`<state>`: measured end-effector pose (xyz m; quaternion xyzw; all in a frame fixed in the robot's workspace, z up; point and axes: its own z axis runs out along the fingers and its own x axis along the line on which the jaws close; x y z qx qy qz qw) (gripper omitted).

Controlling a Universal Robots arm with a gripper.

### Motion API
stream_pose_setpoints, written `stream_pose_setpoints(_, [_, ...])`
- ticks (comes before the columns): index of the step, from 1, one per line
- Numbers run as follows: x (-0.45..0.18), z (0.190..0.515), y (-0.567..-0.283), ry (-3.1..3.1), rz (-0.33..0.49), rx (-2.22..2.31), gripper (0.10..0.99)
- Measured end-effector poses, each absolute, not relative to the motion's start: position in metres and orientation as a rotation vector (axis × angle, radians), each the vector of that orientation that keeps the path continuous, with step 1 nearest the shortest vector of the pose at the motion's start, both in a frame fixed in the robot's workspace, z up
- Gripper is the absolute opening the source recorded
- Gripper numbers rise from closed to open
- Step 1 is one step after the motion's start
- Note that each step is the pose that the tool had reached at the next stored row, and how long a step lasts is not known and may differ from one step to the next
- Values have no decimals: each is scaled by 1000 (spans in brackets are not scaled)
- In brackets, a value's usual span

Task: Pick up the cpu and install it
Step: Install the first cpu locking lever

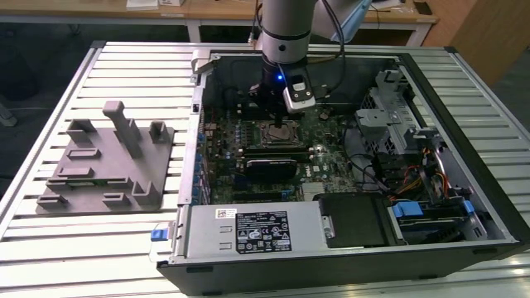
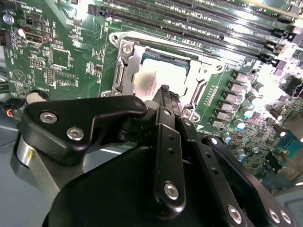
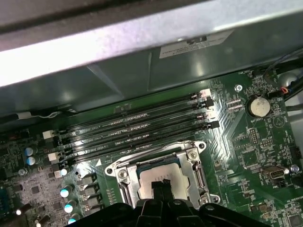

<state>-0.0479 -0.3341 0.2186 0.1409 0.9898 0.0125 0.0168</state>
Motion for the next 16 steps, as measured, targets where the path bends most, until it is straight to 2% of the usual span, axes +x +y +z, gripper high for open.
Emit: stream_pose_setpoints(16, [-45,218,-335,3090,37,339,106])
